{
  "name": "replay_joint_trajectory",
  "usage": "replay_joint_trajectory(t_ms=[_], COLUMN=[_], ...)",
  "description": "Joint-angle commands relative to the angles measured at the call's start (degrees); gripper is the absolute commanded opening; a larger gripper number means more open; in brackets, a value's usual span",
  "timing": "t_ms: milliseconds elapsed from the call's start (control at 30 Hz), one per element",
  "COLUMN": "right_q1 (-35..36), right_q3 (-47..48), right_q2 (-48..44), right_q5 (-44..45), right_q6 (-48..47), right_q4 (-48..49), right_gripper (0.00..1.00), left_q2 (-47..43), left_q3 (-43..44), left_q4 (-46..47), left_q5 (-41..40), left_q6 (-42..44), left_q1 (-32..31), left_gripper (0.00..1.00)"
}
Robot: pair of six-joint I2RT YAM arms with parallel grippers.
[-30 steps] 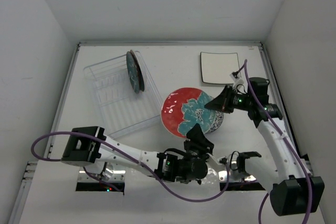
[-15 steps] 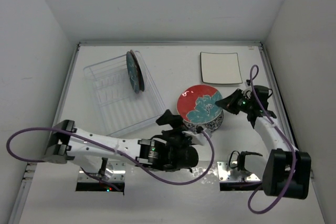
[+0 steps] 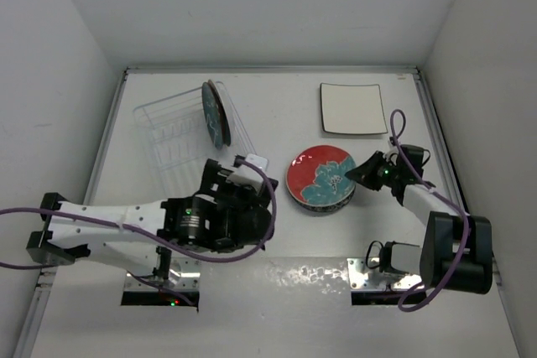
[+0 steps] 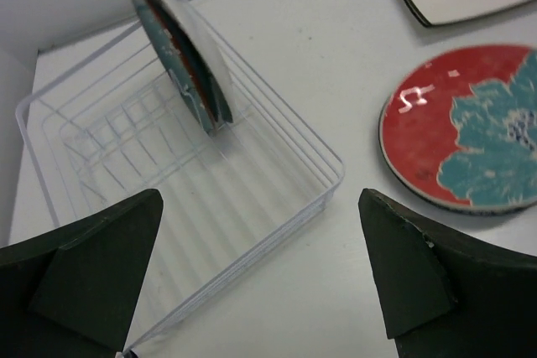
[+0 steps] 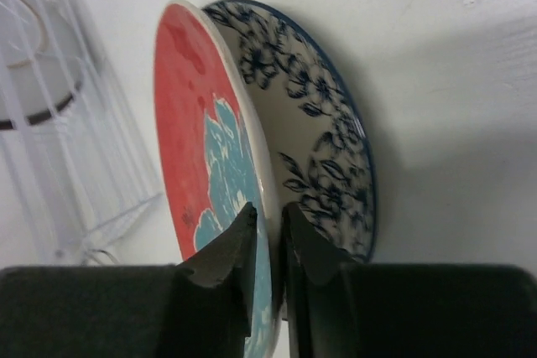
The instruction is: Unload the plates from the dish rack
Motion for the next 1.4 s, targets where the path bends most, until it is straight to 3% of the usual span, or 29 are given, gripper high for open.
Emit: replay_joint_trajectory(t_ms=[0, 67, 167, 333, 367, 467, 500, 800, 1033, 1133, 1167, 1267, 1367], right_q1=[0.2, 0.2, 0.29, 0.82, 1.17, 2.75, 3.54, 12.32, 12.42, 12.51, 12.42, 12.42, 12.42], right_q3=[0.02, 0.19, -0.24, 0.46, 0.54, 1.51, 2.3, 11.78, 11.53, 12.32, 12.5, 12.59, 13.11], right_q2=[-1.28, -2.77, -4.71, -3.49, -3.04, -0.85, -0.49, 2.22, 3.55, 1.46, 0.49, -4.51, -8.65], right_q5=[-2.22, 1.29, 5.08, 7.89, 8.86, 9.39, 9.57, 16.15, 17.55, 22.73, 27.02, 32.67, 32.69], right_q6=[-4.93, -7.83, -10.3, -13.21, -13.82, -14.18, -14.09, -11.98, -10.31, -11.54, -11.71, -11.63, -11.8], right_q4=[-0.58, -4.88, -9.46, -15.09, -15.54, -16.6, -16.77, -22.3, -22.65, -27.12, -28.36, -31.01, -32.15], right_gripper=[0.19, 0.43, 0.65, 0.71, 0.73, 0.74, 0.74, 0.74, 0.75, 0.82, 0.95, 0.99, 0.99], left_q2=[-4.28, -6.21, -8.06, -7.2, -5.71, -1.68, -0.7, 5.11, 10.47, 11.52, 11.79, 13.81, 15.92], left_q3=[1.21, 1.56, 2.52, 3.06, 2.97, 3.58, 4.02, 9.03, 11.14, 10.0, 9.74, 9.73, 9.91], left_q4=[-1.99, -1.56, 1.69, 15.54, 17.5, 22.96, 23.75, 26.4, 26.22, 27.71, 28.06, 28.51, 29.73], left_q5=[-0.4, 0.04, 1.62, 10.48, 17.9, 33.29, 34.66, 42.57, 48.29, 49.61, 49.61, 48.91, 50.48], left_q6=[-8.19, -9.87, -9.88, -2.86, -0.58, 1.37, 1.38, 2.78, 0.77, -1.17, -1.35, -2.58, -2.93], left_q1=[4.88, 7.62, 12.81, 25.36, 31.56, 40.65, 44.07, 54.82, 62.73, 65.02, 65.63, 67.04, 68.71], left_gripper=[1.0, 1.0, 1.0, 1.0, 1.0, 1.0, 1.0, 1.0, 1.0, 1.0, 0.99, 0.91, 0.79])
